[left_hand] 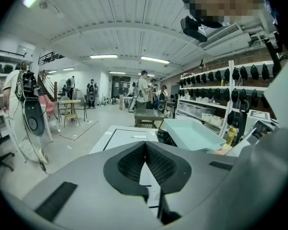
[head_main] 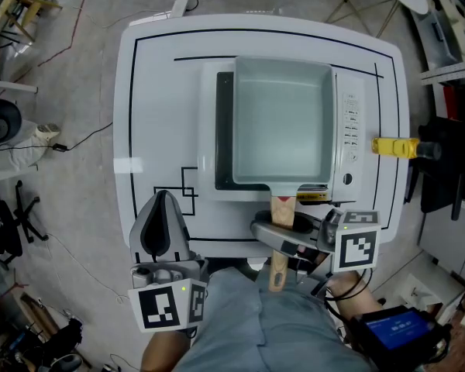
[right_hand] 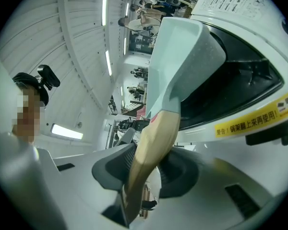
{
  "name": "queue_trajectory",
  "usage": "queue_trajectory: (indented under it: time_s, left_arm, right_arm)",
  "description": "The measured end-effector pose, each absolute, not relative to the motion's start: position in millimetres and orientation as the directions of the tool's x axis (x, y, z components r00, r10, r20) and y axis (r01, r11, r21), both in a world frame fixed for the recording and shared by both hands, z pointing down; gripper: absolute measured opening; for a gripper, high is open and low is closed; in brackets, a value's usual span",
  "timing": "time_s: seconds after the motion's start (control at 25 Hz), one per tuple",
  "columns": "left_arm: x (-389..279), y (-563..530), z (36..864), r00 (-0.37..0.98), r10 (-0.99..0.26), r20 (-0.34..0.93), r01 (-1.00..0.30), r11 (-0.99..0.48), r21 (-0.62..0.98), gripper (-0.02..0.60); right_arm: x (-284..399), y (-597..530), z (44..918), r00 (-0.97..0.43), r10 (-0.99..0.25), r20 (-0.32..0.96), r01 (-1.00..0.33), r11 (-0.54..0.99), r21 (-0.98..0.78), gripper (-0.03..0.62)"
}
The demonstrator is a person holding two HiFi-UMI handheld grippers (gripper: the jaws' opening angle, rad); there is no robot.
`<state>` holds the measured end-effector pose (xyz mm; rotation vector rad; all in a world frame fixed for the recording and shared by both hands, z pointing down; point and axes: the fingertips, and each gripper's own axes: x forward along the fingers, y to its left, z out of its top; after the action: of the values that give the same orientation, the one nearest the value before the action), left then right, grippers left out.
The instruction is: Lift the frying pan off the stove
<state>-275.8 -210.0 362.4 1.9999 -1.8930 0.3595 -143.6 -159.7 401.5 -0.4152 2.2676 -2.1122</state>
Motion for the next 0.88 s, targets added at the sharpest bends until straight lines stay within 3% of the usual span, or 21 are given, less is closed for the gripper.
queue_trajectory:
  time_s: [0.88]
  left_arm:
    - [-273.5,-211.0,356.6,0.069,-0.91,0.408,-0.995,-0.035,0.091,0.017]
  right_arm:
    - [-142.2,-153.9,408.8,-0.963,-0.187,0.192,-0.176,-0.099,-0.979,0.086]
